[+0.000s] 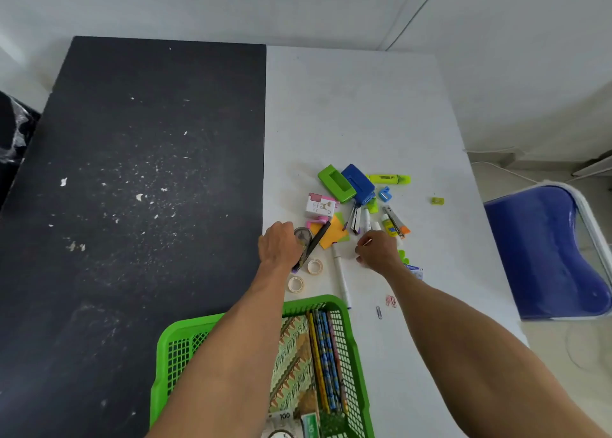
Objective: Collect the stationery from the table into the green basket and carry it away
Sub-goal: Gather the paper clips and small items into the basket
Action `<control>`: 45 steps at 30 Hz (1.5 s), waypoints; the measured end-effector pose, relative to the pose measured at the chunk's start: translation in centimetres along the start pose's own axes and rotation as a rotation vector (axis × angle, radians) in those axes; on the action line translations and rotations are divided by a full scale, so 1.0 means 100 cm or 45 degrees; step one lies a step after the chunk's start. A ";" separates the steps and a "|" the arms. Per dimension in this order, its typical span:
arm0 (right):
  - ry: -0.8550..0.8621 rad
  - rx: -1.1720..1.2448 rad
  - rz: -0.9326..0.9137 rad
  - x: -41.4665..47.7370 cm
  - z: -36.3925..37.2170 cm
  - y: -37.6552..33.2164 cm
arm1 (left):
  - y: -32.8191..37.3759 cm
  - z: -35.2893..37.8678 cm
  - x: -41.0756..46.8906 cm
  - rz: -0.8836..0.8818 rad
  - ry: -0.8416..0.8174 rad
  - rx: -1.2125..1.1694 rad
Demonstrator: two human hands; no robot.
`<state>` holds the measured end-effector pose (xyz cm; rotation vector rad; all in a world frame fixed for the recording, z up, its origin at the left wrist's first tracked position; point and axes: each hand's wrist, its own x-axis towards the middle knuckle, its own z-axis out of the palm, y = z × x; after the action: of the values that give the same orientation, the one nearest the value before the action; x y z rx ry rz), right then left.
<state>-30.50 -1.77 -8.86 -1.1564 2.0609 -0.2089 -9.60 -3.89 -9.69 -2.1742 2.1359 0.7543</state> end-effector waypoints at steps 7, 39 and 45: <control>0.066 0.053 -0.070 -0.001 -0.004 0.015 | 0.006 0.002 -0.003 -0.013 0.017 0.016; 0.437 -0.211 -0.202 -0.122 0.002 0.032 | 0.023 -0.022 -0.102 -0.075 0.084 -0.032; 0.327 -0.075 -0.478 -0.177 0.038 0.024 | 0.024 -0.031 -0.135 -0.100 0.140 -0.069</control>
<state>-24.05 14.37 -3.29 -1.6201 2.0592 -0.5026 -10.31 7.63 -1.69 -2.3638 2.0875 0.7118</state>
